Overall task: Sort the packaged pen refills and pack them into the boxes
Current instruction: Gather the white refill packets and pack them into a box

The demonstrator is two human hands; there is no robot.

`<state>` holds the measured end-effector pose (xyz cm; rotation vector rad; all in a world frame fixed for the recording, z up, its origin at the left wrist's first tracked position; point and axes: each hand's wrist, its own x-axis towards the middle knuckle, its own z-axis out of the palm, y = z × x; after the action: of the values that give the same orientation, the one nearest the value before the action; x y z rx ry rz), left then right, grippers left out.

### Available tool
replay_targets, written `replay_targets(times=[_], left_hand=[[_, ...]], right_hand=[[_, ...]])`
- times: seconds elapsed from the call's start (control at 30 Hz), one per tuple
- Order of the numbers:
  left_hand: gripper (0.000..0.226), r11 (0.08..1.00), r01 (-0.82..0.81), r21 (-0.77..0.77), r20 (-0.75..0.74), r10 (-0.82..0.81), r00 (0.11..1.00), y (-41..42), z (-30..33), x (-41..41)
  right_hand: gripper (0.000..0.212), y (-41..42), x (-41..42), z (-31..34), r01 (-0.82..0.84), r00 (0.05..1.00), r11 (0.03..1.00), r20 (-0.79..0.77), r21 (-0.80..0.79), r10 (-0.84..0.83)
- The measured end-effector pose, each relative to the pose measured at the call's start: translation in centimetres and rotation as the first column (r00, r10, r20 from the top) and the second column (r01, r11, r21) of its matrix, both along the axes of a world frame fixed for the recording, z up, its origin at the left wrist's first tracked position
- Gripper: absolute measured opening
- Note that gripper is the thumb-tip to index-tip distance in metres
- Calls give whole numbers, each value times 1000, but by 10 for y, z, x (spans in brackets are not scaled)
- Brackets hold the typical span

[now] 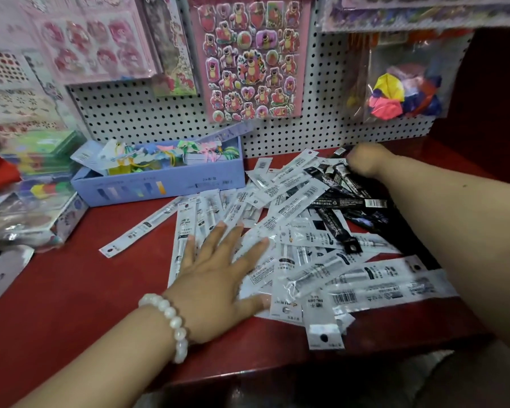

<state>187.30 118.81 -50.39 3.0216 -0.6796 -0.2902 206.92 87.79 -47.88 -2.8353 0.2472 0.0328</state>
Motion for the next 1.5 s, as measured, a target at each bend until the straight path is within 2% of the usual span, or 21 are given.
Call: replay_targets(times=[0.1,0.23,0.3,0.43,0.5,0.6,0.67,0.7,0.77,0.83,0.9,0.97,1.03,1.1,1.17,1.2,1.23,1.33,1.37,1.5], left_hand=[[86,997,-28,-66,12,29,999,3,-1,2],[88,980,-49,-190,-52,40,998,6,3,3],[84,958,-70,-278,-89,47,995,8,6,3],[86,898,-141,-416,-134,93,987,12,13,7],[81,864,-210,-458,-140,163,977,14,19,10],[82,810,-335,-481,-123,316,941,28,22,20],[88,780,-448,-436,-82,462,883,43,21,30],[87,768,-513,-384,-48,538,841,51,20,34],[78,733,-634,-245,17,657,753,66,14,41],[76,703,-695,-153,2,703,711,80,9,44],[76,710,-693,-129,-83,688,721,86,6,44],[81,740,-658,-141,-154,640,753,84,4,45],[80,752,-632,-187,-191,603,774,76,6,42],[74,754,-621,-212,-228,580,782,63,11,36],[70,791,-580,-197,-232,537,811,50,13,30],[68,801,-565,-196,-228,523,821,44,14,28],[70,801,-562,-209,-225,520,824,41,13,27],[94,802,-547,-240,-225,502,835,32,10,25],[95,802,-549,-236,-225,504,834,29,9,24],[73,795,-526,-302,-227,476,850,14,10,12]], right_hand=[[31,-7,-8,0,10,1000,996,-6,-90,-11],[35,-15,-11,-2,47,998,995,42,-86,-44],[27,-22,-10,-6,88,994,992,69,-88,-82],[23,-20,-16,6,253,938,967,245,5,-247],[16,-5,-23,24,249,916,964,300,93,-265],[12,43,-46,36,105,972,918,157,381,-176],[25,76,-63,25,36,998,876,31,481,-59],[32,88,-72,19,-3,1000,892,1,452,3],[41,102,-93,13,-91,996,930,29,356,87],[51,92,-115,14,-105,988,942,141,319,62],[56,65,-135,21,32,951,978,294,206,-93],[65,27,-154,26,324,889,945,329,44,-320],[80,-15,-170,25,595,779,802,205,55,-592],[107,-59,-172,8,747,663,658,-36,99,-747],[150,-107,-145,-34,732,680,668,-189,132,-708],[158,-106,-136,-43,710,701,690,-227,140,-676],[152,-89,-135,-42,690,721,710,-229,143,-655],[103,10,-152,1,582,801,804,-258,125,-540],[94,27,-151,1,546,825,828,-256,129,-504],[89,70,-142,-7,446,884,871,-253,209,-392]])
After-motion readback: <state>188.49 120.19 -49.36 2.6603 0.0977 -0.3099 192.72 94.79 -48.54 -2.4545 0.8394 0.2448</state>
